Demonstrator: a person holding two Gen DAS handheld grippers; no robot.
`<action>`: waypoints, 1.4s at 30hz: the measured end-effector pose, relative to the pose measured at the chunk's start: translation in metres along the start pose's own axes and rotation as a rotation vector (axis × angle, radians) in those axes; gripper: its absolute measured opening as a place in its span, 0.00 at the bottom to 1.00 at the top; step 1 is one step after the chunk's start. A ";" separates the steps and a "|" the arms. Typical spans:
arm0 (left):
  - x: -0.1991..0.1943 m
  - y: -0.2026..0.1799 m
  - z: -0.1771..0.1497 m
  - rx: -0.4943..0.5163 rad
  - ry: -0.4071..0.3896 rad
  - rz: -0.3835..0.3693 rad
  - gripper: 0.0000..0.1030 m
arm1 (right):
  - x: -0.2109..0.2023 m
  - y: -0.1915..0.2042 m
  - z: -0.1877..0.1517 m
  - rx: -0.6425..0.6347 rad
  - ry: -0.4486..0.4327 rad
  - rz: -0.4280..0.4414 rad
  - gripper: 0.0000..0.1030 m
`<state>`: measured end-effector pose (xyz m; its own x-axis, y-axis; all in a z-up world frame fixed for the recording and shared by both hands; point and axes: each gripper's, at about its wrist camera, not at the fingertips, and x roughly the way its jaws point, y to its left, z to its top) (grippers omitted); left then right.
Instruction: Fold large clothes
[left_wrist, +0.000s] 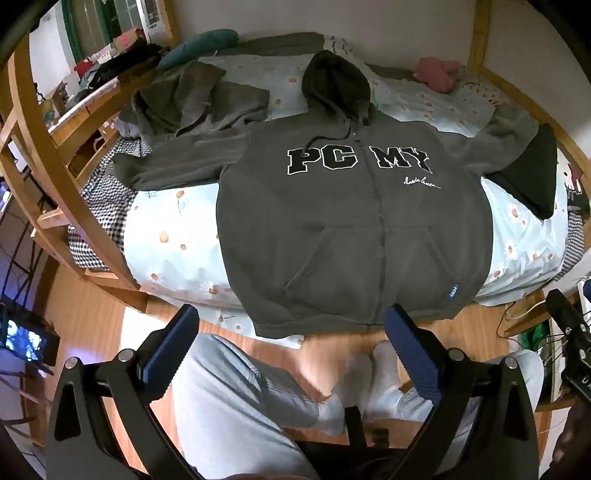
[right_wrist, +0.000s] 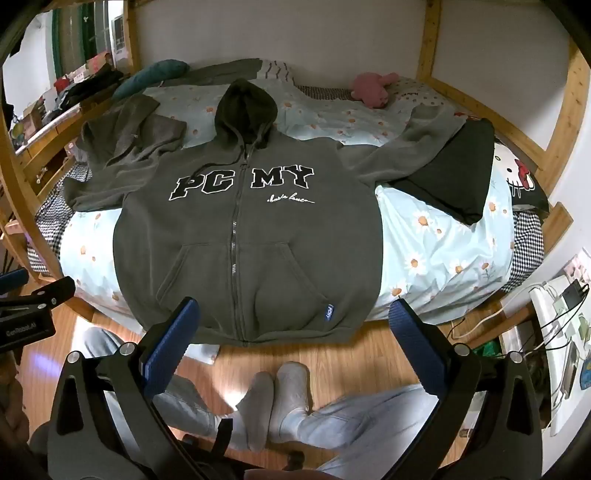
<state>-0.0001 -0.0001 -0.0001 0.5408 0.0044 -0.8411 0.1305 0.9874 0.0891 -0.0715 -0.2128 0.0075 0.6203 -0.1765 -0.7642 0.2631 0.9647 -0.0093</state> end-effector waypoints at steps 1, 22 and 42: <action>0.000 0.000 0.000 0.000 0.000 -0.003 0.96 | 0.000 0.000 0.000 -0.001 0.002 -0.001 0.98; 0.003 0.003 -0.002 0.007 0.011 0.009 0.96 | 0.002 0.001 0.000 -0.004 0.007 -0.004 0.98; 0.006 0.000 -0.004 0.019 0.021 0.010 0.96 | 0.001 0.001 -0.001 -0.005 0.013 -0.005 0.98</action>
<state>-0.0006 0.0006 -0.0070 0.5247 0.0180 -0.8511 0.1407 0.9842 0.1076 -0.0712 -0.2115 0.0058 0.6091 -0.1787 -0.7727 0.2622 0.9649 -0.0164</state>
